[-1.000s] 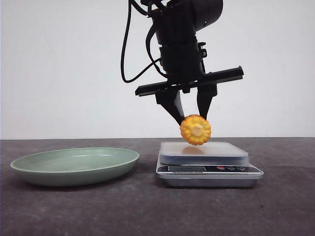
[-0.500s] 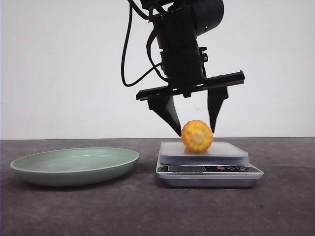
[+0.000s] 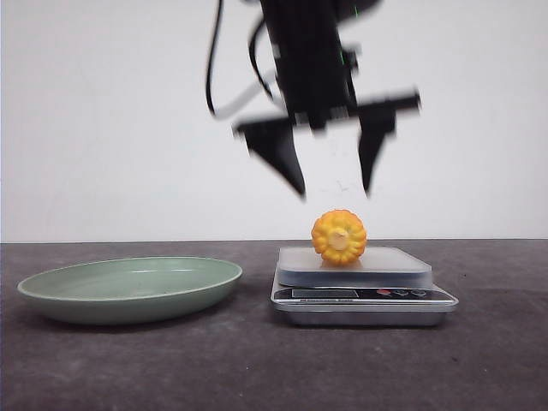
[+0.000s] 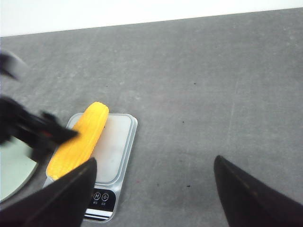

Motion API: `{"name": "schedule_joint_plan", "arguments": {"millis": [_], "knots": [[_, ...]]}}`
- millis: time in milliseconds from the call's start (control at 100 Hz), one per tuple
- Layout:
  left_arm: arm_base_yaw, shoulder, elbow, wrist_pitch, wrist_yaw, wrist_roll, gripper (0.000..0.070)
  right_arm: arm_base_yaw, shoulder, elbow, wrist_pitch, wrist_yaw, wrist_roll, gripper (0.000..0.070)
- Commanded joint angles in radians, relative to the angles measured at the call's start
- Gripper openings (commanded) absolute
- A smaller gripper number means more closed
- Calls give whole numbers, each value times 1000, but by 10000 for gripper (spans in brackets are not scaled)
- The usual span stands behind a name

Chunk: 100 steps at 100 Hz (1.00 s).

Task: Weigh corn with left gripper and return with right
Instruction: 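Lower the corn onto the scale, open the left gripper and withdraw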

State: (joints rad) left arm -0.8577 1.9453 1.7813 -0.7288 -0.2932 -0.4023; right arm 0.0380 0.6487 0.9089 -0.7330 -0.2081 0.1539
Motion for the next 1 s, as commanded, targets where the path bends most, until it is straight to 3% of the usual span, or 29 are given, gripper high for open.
{"name": "schedule_joint_plan", "arguments": {"millis": [0, 320, 620, 710, 880, 990], "knots": [[18, -76, 51, -18, -52, 85, 448, 5, 3, 12, 5, 2, -9, 498], [174, -549, 52, -98, -190, 209, 435, 32, 4, 12, 7, 0, -8, 498], [327, -947, 52, -373, -369, 214, 435, 95, 18, 12, 24, -1, -8, 498], [333, -1047, 52, -486, -411, 186, 435, 113, 31, 12, 34, -2, -8, 498], [333, -1220, 43, -714, -439, 43, 435, 144, 65, 12, 43, -3, -8, 499], [334, -1343, -15, -730, -425, 26, 435, 172, 102, 12, 57, -4, -8, 499]]}}
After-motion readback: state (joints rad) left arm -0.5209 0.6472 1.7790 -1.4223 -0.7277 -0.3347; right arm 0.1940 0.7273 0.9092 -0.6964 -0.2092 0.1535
